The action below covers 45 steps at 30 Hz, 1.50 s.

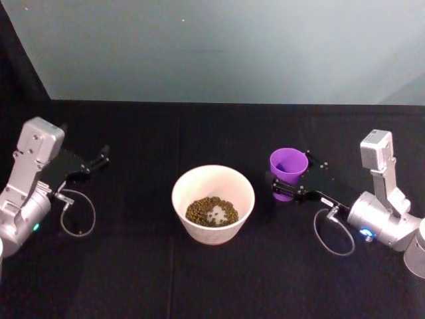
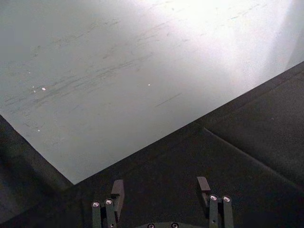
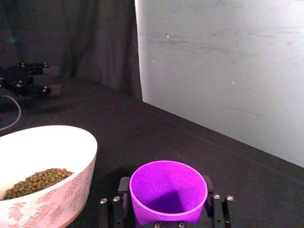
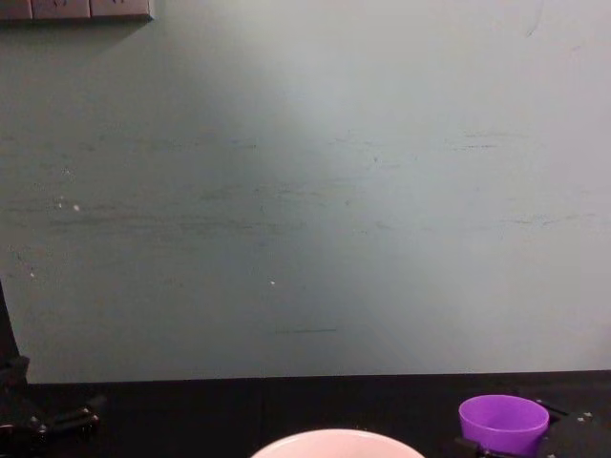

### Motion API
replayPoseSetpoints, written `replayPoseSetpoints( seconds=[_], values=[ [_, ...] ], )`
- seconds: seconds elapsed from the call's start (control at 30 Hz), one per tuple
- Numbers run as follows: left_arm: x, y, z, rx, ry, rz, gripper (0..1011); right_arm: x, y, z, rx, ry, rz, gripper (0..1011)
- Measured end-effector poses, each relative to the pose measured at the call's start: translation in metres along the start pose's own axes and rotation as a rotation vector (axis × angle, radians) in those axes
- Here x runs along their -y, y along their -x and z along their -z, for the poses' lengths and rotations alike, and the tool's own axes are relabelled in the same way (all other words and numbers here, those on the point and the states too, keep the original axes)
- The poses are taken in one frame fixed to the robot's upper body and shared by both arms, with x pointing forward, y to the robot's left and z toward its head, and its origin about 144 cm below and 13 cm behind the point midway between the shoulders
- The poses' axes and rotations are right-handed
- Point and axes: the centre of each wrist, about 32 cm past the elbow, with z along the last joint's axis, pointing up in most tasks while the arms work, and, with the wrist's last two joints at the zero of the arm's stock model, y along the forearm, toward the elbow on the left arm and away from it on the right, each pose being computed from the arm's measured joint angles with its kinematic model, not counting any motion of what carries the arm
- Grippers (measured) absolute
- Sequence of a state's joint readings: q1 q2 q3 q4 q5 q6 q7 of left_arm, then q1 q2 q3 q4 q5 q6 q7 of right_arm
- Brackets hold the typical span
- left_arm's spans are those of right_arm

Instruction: Pick up the cup and pour the mung beans from the cup into the bowl.

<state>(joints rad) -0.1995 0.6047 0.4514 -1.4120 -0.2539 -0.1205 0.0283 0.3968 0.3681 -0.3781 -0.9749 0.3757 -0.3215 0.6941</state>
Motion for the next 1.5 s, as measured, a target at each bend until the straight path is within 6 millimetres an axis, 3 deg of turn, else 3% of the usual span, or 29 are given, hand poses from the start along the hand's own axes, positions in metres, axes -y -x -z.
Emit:
replayPoseSetpoints(
  seconds=[0.13,0.67,1.03,1.5],
  values=[
    [0.0,0.0,0.0,0.0,0.0,0.0,1000,0.0,0.0,0.0,0.001,0.0,0.0,1003],
    [0.0,0.0,0.0,0.0,0.0,0.0,1000,0.002,0.0,-0.005,0.005,-0.013,-0.007,1000],
    [0.0,0.0,0.0,0.0,0.0,0.0,1000,0.011,0.001,-0.026,-0.005,-0.063,-0.011,1000],
    [0.0,0.0,0.0,0.0,0.0,0.0,1000,0.028,0.016,-0.056,-0.057,-0.114,0.124,1002]
  ],
)
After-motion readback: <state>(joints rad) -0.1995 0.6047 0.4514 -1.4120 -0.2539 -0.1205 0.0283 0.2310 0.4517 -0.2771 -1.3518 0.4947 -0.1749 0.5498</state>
